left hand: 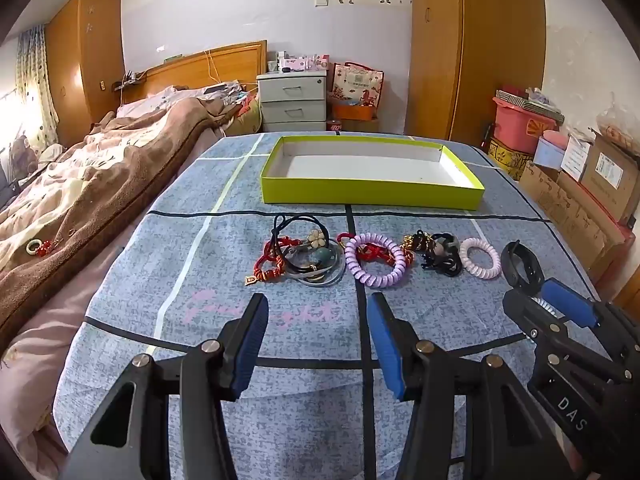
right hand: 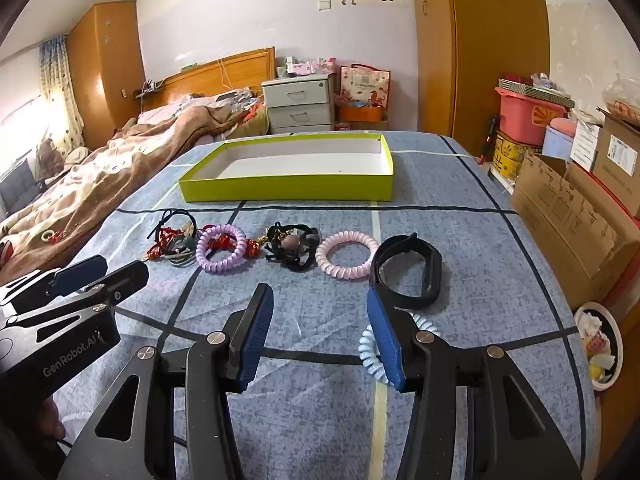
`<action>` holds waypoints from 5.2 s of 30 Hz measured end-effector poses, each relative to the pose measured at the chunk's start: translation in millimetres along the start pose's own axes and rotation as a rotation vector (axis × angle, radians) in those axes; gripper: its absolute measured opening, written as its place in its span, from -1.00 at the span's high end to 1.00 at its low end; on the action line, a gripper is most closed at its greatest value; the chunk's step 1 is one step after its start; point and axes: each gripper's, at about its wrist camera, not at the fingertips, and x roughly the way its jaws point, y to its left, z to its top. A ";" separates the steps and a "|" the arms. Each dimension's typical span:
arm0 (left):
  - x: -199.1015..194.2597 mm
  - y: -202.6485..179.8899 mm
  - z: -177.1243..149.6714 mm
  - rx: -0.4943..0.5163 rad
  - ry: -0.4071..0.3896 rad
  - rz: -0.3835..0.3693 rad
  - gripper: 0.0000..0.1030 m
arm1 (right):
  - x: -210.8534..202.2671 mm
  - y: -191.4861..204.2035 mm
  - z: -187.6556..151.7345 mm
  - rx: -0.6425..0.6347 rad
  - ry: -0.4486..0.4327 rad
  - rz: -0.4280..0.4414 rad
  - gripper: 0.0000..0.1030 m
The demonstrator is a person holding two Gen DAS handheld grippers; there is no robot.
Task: Organize jewelry
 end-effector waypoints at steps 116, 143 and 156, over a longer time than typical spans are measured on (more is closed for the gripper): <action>32.5 67.4 7.1 -0.150 0.098 -0.171 -0.04 | 14.1 -94.2 8.2 0.163 0.099 -0.104 0.03; 67.2 72.6 37.8 -0.133 0.131 -0.229 -0.03 | 58.3 -94.7 28.7 0.156 0.210 -0.005 0.75; 90.6 68.0 54.0 -0.120 0.161 -0.253 0.26 | 57.5 -97.1 33.0 0.174 0.195 0.018 0.75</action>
